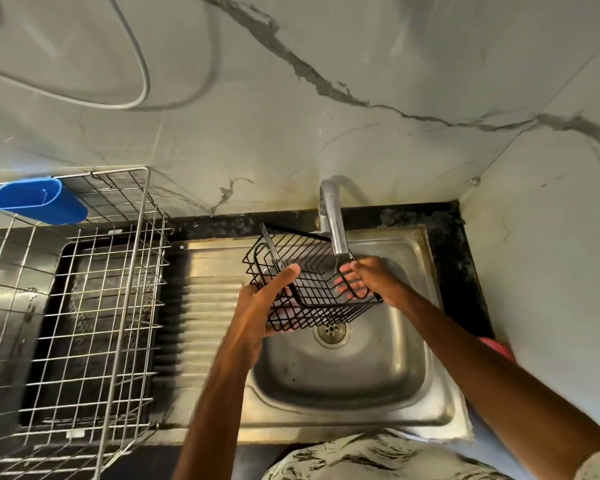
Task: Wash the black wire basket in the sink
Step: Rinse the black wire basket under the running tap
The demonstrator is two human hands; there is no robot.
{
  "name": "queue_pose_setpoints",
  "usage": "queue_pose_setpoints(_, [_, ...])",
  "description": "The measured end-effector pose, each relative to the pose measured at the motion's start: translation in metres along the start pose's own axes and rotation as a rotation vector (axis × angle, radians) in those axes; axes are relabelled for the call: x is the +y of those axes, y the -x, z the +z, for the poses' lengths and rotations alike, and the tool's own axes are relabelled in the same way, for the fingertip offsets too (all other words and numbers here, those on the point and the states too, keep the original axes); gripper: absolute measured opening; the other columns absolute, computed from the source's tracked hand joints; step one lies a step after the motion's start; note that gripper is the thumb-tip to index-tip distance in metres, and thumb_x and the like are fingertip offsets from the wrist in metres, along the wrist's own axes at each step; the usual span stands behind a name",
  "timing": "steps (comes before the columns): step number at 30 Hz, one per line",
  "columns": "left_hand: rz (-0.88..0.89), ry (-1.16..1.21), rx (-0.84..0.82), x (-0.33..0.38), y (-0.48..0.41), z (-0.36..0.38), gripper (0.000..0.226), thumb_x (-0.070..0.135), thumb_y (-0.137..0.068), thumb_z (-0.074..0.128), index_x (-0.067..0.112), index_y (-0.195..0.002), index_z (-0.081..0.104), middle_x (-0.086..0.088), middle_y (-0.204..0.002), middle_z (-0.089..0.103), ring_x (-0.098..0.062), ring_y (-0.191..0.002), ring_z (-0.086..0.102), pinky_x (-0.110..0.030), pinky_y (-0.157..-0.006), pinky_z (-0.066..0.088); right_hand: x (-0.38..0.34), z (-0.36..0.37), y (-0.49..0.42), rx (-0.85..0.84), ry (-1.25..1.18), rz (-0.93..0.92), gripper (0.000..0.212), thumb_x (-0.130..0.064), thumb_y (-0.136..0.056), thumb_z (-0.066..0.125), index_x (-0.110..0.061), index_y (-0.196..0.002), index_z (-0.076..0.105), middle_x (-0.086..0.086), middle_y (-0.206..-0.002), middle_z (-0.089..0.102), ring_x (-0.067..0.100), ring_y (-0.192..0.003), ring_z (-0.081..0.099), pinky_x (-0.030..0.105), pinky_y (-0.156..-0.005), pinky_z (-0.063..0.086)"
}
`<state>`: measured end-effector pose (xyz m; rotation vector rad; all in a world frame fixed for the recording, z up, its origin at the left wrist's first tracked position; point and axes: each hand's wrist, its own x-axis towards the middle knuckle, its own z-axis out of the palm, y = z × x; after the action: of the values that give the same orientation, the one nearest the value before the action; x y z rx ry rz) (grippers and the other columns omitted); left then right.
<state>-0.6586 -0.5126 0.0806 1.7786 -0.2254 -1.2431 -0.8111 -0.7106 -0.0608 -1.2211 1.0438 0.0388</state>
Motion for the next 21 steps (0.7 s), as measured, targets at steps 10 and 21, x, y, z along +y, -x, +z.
queue_pose_setpoints(10, [0.075, 0.056, 0.062, -0.006, -0.007, -0.005, 0.090, 0.056, -0.052, 0.089, 0.021, -0.129, 0.057, -0.008, -0.124, 0.070, -0.026, -0.113, 0.070, -0.052, -0.092, 0.061, -0.023, -0.003, -0.013, 0.064, -0.201, -0.204, 0.019, -0.016, -0.106, 0.048, -0.005, -0.108, 0.064, 0.027, -0.105, 0.072, 0.028, -0.079, 0.073, 0.027, -0.057, 0.056])
queue_pose_setpoints(21, [0.341, -0.082, 0.159, -0.032, -0.003, -0.009, 0.077, 0.042, -0.057, 0.086, 0.037, -0.126, 0.052, 0.001, -0.120, 0.071, -0.016, -0.112, 0.067, -0.049, -0.096, 0.058, -0.036, 0.010, -0.037, 0.094, -0.201, -0.244, 0.038, -0.031, -0.105, 0.052, -0.004, -0.131, 0.057, 0.020, -0.118, 0.070, 0.034, -0.107, 0.070, 0.039, -0.083, 0.060])
